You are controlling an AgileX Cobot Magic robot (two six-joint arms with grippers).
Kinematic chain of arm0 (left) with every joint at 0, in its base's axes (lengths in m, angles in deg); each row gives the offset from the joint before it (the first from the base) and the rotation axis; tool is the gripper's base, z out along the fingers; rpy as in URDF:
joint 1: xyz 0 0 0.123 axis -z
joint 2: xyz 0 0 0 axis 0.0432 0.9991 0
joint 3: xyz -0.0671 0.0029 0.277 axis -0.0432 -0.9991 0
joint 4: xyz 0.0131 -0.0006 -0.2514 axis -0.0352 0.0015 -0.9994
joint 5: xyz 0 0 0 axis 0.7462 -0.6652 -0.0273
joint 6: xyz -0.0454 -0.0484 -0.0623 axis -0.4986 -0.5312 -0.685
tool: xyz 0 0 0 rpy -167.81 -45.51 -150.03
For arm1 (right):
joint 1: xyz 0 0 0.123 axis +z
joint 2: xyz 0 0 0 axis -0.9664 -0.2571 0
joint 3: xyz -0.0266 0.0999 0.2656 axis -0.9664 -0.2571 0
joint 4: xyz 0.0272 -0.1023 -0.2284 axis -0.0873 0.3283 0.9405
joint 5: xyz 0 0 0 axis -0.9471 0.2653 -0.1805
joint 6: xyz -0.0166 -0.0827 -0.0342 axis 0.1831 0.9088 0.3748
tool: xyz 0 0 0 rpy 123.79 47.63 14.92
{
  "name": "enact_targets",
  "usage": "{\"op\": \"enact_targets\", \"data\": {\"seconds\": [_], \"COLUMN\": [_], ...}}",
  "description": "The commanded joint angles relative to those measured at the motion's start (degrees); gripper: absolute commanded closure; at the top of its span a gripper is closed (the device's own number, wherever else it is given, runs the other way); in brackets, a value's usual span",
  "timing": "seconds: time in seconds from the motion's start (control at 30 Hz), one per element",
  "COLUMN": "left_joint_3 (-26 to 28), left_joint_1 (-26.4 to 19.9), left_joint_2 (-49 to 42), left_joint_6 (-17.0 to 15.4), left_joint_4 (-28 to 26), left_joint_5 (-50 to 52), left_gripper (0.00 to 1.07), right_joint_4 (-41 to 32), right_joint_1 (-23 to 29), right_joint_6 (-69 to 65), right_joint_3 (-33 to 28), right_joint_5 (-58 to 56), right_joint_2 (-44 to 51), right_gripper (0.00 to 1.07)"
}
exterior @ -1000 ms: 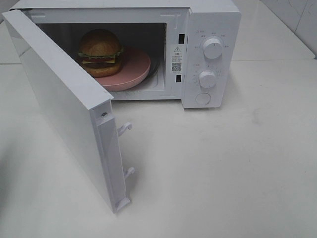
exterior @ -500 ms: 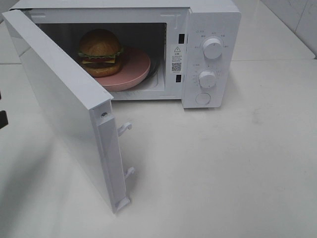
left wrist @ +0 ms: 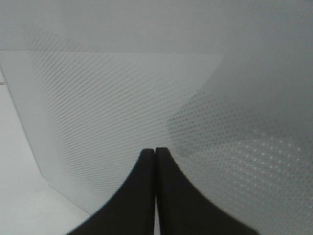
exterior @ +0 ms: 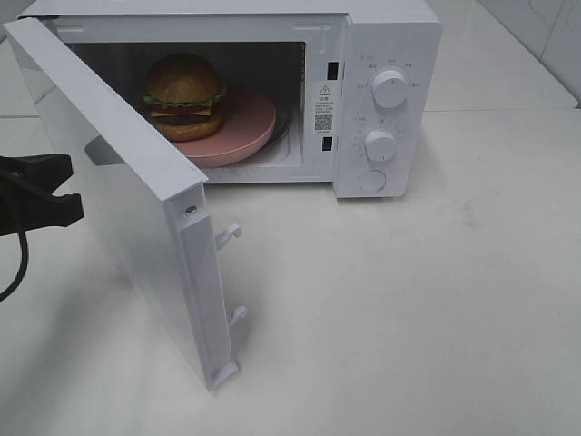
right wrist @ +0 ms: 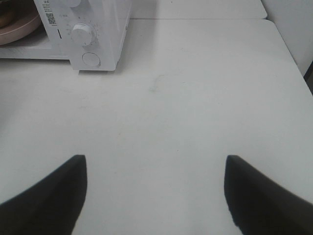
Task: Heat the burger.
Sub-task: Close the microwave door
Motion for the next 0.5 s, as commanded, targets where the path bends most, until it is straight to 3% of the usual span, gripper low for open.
{"op": "enact_targets", "data": {"seconds": [0.03,0.2,0.3,0.5], "left_joint_3": [1.49,4.70,5.21,10.08], "left_joint_1": [1.66,7.05,7.85,13.41], "left_joint_2": [0.74,3.90,4.13,7.10], "left_joint_6": [0.29,2.46,2.86,7.39], "left_joint_4": [-1.89,-6.07,-6.93,-14.84], "left_joint_5": [0.69,0.57,0.52,-0.86], "left_gripper": [1.07,1.07,1.07,1.07], "right_joint_4": [-0.17,-0.17,-0.17,-0.17], "right_joint_1": [-0.29,-0.29,-0.29,-0.29], "right_joint_6": [0.46,0.46,0.46,0.46], "right_joint_3": [-0.11,-0.11,-0.11,-0.11], "right_joint_5": [0.52,0.52,0.52,0.52], "right_joint_2": [1.78,1.78,1.78,1.78], "right_gripper": [0.32,0.32,0.32,0.32]}}
